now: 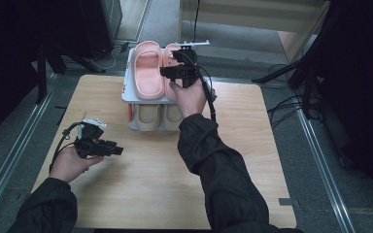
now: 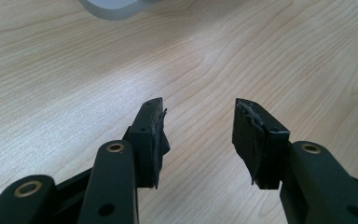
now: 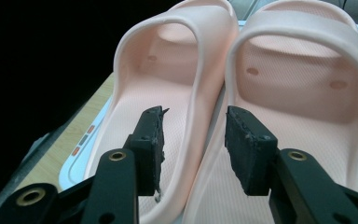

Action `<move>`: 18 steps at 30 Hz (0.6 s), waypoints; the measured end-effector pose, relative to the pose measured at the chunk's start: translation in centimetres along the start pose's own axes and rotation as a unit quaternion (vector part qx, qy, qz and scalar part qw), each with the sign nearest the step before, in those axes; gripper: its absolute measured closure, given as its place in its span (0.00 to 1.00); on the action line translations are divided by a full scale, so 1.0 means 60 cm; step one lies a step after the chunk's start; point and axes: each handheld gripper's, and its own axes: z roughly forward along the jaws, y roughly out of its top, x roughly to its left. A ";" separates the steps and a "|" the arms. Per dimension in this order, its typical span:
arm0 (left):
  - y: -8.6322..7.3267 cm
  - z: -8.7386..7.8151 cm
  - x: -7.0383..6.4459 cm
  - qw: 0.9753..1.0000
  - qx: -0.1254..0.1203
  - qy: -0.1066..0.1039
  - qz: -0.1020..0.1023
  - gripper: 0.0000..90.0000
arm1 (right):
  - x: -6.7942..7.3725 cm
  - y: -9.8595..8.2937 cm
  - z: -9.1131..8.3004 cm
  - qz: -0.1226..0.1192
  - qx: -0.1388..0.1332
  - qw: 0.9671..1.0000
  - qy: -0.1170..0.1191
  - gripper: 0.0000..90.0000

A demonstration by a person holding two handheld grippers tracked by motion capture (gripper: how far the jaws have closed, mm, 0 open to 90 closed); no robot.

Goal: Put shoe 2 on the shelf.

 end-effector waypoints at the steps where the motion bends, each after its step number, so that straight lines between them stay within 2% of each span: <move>1: 0.001 0.001 0.000 1.000 0.002 0.001 0.001 0.59 | -0.002 -0.004 -0.004 0.004 -0.003 1.000 0.007 0.65; 13: -0.001 0.001 0.002 1.000 0.005 0.005 0.002 0.58 | 0.007 -0.041 -0.041 -0.024 0.007 0.998 0.062 0.66; 18: -0.001 0.001 0.002 1.000 0.002 0.005 -0.003 0.58 | 0.013 -0.058 -0.055 -0.040 0.010 0.996 0.076 0.66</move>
